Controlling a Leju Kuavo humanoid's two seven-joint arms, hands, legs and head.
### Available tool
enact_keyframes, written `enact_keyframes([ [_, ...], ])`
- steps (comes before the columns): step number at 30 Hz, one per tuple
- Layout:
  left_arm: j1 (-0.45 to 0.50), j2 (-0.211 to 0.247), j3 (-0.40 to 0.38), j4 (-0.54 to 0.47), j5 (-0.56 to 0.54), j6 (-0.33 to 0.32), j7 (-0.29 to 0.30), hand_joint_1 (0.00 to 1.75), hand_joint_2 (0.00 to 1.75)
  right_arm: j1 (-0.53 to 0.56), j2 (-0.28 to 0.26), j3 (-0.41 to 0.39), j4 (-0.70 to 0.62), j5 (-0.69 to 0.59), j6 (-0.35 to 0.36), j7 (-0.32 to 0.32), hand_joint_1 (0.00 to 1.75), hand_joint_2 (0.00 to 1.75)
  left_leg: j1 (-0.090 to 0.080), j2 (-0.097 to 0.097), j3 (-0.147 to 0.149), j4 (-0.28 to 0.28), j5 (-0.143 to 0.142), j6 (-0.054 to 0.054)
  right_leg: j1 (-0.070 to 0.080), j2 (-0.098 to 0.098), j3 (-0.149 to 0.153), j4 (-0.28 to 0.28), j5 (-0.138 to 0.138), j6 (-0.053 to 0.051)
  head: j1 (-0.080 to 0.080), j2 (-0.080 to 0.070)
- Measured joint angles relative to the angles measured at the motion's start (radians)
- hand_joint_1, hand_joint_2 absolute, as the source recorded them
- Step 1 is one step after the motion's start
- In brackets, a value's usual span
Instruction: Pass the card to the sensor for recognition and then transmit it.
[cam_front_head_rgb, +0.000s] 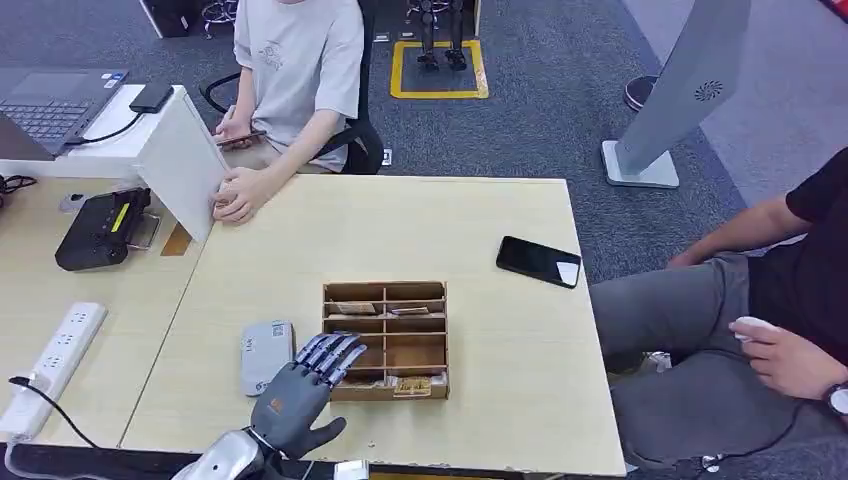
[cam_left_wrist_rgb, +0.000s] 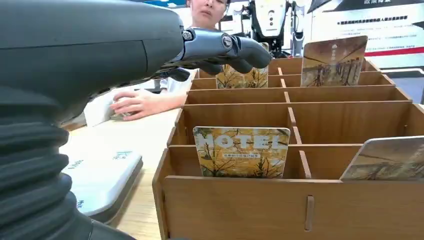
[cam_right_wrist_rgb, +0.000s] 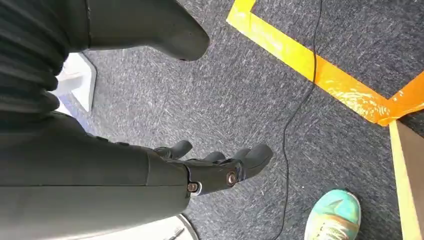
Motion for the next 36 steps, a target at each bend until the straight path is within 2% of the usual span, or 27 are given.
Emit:
enact_keyframes([
  [36,0.006,0.002,-0.032,0.000,-0.008,-0.002,-0.019,0.00,1.75,0.002,0.000,0.002,0.002,-0.013,-0.004,0.002,0.00,1.75,0.000,0.000,0.000,0.000,0.000,0.000,0.000,0.000,0.000,0.000,0.000,0.000,0.000,0.000],
])
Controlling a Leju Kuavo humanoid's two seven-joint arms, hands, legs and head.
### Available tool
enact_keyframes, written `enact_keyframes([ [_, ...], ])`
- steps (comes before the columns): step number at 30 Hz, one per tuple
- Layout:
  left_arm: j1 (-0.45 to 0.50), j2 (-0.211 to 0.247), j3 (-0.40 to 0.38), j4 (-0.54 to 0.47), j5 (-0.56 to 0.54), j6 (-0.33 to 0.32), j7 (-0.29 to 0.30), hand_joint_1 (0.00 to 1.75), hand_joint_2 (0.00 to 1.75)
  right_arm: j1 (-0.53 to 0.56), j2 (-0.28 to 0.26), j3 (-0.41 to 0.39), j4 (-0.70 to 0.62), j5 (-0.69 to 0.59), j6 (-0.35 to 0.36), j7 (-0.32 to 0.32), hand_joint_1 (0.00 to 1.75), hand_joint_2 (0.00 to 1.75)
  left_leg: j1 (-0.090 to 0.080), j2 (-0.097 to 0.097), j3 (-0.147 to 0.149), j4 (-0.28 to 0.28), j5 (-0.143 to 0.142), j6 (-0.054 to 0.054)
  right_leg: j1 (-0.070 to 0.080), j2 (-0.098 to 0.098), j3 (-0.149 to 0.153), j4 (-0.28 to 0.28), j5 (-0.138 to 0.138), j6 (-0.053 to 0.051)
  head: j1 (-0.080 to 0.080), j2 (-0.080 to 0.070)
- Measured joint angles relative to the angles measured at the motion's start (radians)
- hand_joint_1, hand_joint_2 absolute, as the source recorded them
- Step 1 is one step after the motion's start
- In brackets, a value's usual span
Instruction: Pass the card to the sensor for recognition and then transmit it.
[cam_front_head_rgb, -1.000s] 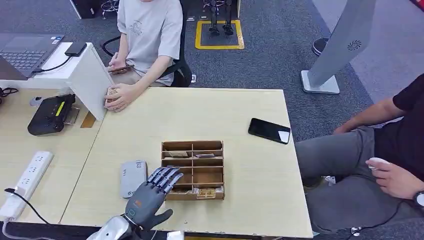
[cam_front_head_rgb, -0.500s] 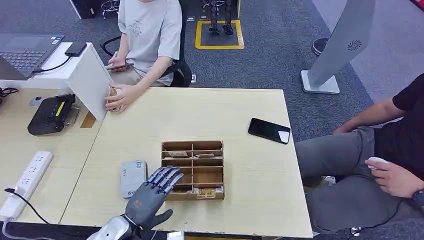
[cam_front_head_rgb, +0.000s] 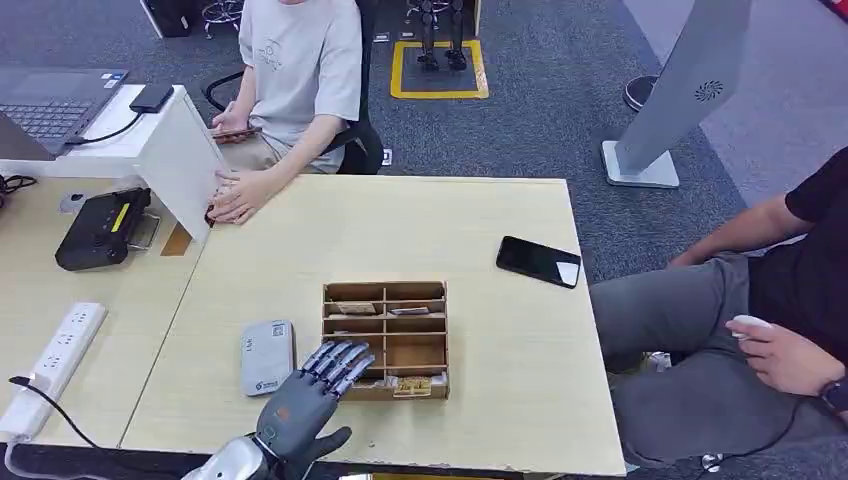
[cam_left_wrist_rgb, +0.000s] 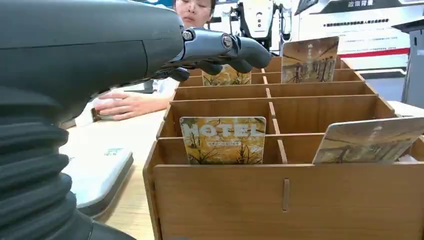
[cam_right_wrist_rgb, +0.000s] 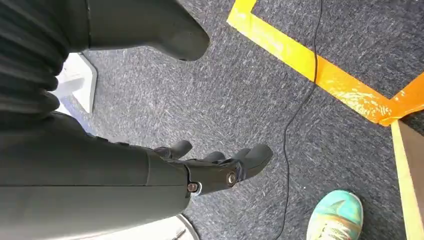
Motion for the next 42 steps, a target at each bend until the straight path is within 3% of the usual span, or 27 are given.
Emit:
enact_keyframes([
  [33,-0.001,-0.002,-0.011,0.000,0.025,-0.024,0.001,0.00,1.75,-0.008,0.003,0.001,0.000,-0.003,0.011,0.017,0.00,1.75,0.000,0.000,0.000,0.000,0.000,0.000,0.000,0.000,0.000,0.000,0.000,0.000,0.000,0.000],
  [38,-0.005,-0.004,-0.010,0.003,0.001,-0.010,0.055,0.00,1.75,-0.011,0.004,0.002,0.000,-0.003,0.012,0.021,0.00,1.75,0.000,0.000,0.000,0.000,0.000,0.000,0.000,0.000,0.000,0.000,0.000,0.000,0.000,0.000],
  [42,-0.007,-0.004,-0.010,0.006,-0.003,-0.006,0.060,0.00,1.75,-0.010,0.004,0.003,0.000,-0.003,0.011,0.017,0.00,1.75,0.000,0.000,0.000,0.000,0.000,0.000,0.000,0.000,0.000,0.000,0.000,0.000,0.000,0.000],
])
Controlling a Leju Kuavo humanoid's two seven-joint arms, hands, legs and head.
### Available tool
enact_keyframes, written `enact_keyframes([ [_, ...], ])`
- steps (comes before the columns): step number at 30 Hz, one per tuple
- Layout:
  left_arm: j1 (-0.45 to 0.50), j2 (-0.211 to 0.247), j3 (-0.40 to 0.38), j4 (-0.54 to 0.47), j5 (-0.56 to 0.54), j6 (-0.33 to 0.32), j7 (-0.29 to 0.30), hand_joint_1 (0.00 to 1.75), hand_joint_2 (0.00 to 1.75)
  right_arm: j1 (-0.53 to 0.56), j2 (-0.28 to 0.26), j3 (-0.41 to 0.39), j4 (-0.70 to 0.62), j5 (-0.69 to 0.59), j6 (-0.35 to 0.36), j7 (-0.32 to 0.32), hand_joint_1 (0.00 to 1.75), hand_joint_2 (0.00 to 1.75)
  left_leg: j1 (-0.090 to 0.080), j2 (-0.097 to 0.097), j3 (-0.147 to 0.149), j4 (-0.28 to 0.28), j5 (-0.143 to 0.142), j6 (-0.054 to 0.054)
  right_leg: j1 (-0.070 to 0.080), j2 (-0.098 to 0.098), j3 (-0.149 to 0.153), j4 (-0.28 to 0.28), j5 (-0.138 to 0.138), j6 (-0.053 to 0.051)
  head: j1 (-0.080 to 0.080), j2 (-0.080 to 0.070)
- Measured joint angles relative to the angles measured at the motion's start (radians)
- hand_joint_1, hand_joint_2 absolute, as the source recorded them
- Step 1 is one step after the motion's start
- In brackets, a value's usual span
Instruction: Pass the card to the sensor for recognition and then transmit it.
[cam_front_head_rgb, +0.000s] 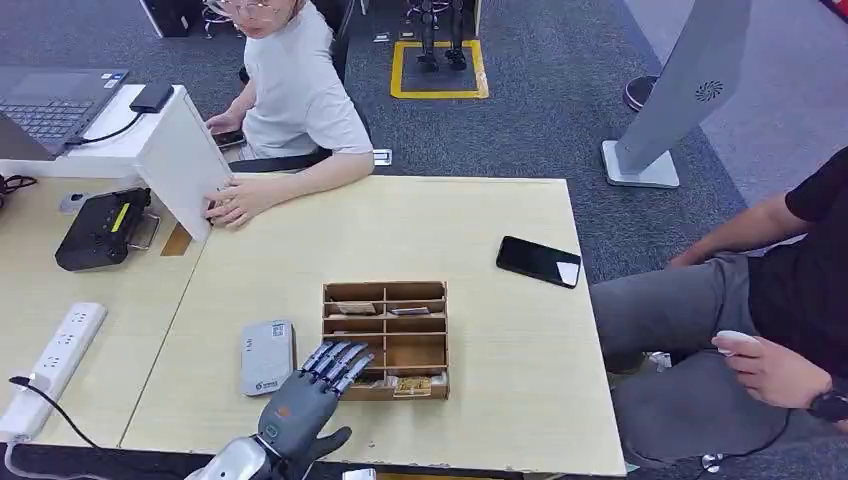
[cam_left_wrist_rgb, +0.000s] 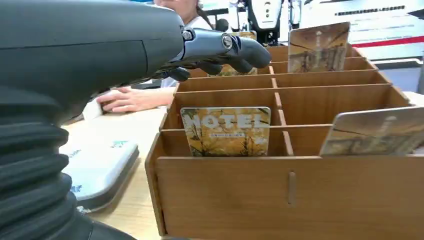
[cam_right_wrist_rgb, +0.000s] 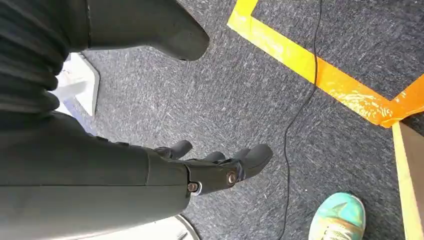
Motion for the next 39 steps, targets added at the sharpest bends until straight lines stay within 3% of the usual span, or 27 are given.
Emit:
enact_keyframes([
  [31,-0.001,-0.017,0.012,0.012,-0.008,0.006,-0.008,0.00,1.75,0.000,0.000,0.005,0.000,-0.002,-0.002,-0.007,0.00,1.75,0.000,0.000,0.000,0.000,0.000,0.000,0.000,0.000,0.000,0.000,0.000,0.000,0.000,0.000],
  [33,-0.001,-0.017,0.012,0.012,-0.008,0.006,-0.008,1.69,1.75,0.000,0.000,0.005,0.000,-0.002,-0.002,-0.007,0.00,1.75,0.000,0.000,0.000,0.000,0.000,0.000,0.000,0.000,0.000,0.000,0.000,0.000,0.000,0.000],
  [37,-0.001,-0.017,0.012,0.012,0.036,-0.006,-0.031,1.75,1.75,0.000,0.000,0.006,0.000,-0.005,-0.002,-0.006,0.00,1.75,0.000,0.000,0.000,0.000,0.000,0.000,0.000,0.000,0.000,0.000,0.000,0.000,0.000,0.000],
  [39,-0.001,-0.017,0.012,0.012,0.039,-0.010,-0.032,1.50,1.75,0.000,0.000,0.008,0.000,-0.006,-0.002,-0.007,0.00,1.75,0.000,0.000,0.000,0.000,0.000,0.000,0.000,0.000,0.000,0.000,0.000,0.000,0.000,0.000],
])
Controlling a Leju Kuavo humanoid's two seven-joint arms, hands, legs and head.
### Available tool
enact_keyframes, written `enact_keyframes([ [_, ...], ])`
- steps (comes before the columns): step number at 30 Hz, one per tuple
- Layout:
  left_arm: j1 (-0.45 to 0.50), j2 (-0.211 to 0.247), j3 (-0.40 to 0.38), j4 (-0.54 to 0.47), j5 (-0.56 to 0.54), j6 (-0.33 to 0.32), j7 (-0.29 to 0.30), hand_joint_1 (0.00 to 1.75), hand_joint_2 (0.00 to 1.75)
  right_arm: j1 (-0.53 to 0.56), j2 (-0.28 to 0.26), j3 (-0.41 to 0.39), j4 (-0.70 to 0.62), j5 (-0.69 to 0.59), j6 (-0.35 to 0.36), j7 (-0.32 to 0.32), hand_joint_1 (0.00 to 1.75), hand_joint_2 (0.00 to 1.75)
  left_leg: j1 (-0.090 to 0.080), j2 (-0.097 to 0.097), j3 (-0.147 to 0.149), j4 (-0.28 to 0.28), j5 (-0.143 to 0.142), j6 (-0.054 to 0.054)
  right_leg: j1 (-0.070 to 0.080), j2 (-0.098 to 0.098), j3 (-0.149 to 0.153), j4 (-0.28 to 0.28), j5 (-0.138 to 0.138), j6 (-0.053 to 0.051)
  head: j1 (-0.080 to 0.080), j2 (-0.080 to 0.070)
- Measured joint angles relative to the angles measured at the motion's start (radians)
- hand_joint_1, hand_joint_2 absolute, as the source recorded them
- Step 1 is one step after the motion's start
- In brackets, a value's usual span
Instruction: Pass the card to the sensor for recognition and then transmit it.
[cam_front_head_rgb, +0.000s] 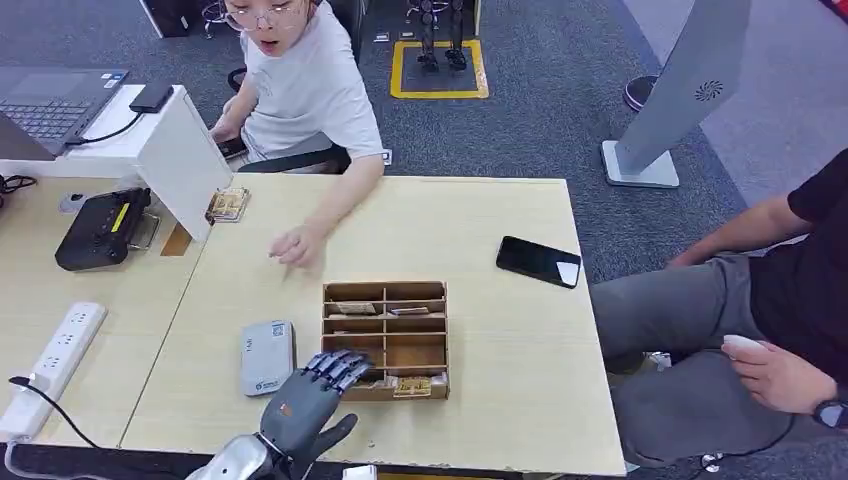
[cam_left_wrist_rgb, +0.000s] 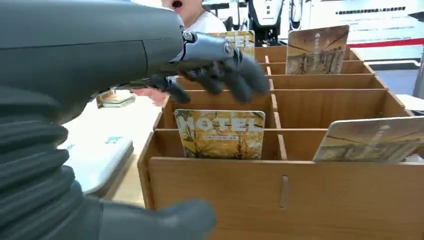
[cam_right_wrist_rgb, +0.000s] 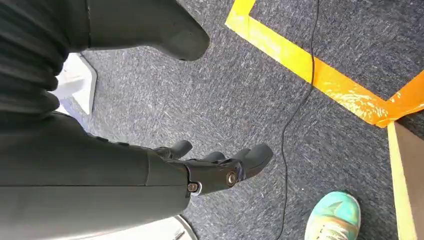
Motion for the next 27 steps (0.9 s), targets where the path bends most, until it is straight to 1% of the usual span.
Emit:
enact_keyframes([
  [2,0.000,0.000,0.000,0.000,0.001,-0.002,0.000,1.59,1.75,0.000,0.000,0.001,0.000,-0.002,0.000,0.000,0.00,1.75,0.000,0.000,0.000,0.000,0.000,0.000,0.000,0.000,0.000,0.000,0.000,0.000,0.000,0.000],
  [3,0.000,0.000,0.000,0.000,0.001,-0.002,0.000,1.75,1.75,0.000,0.000,0.002,0.000,-0.002,0.000,0.000,0.00,1.75,0.000,0.000,0.000,0.000,0.000,0.000,0.000,0.000,0.000,0.000,0.000,0.000,0.000,0.000],
  [22,0.015,-0.002,0.004,0.000,0.036,-0.008,-0.014,1.75,1.75,-0.004,0.002,0.006,0.000,-0.007,-0.001,0.004,0.00,1.75,0.000,0.000,0.000,0.000,0.000,0.000,0.000,-0.001,0.001,0.000,0.000,0.000,0.000,0.000],
  [25,0.016,0.000,0.014,-0.002,0.105,-0.018,-0.047,1.75,1.75,-0.005,0.002,0.011,0.000,-0.008,-0.001,0.000,0.00,1.75,0.000,0.000,0.000,0.000,0.000,0.000,0.000,0.000,0.001,0.000,0.000,0.000,0.000,0.000],
  [27,0.011,0.011,0.029,-0.021,0.197,-0.046,-0.085,1.75,1.75,-0.005,0.002,0.013,0.000,-0.012,0.000,-0.005,0.00,1.75,0.000,0.000,0.000,0.000,0.000,0.000,0.000,0.000,0.000,0.000,0.000,0.000,0.000,0.000],
])
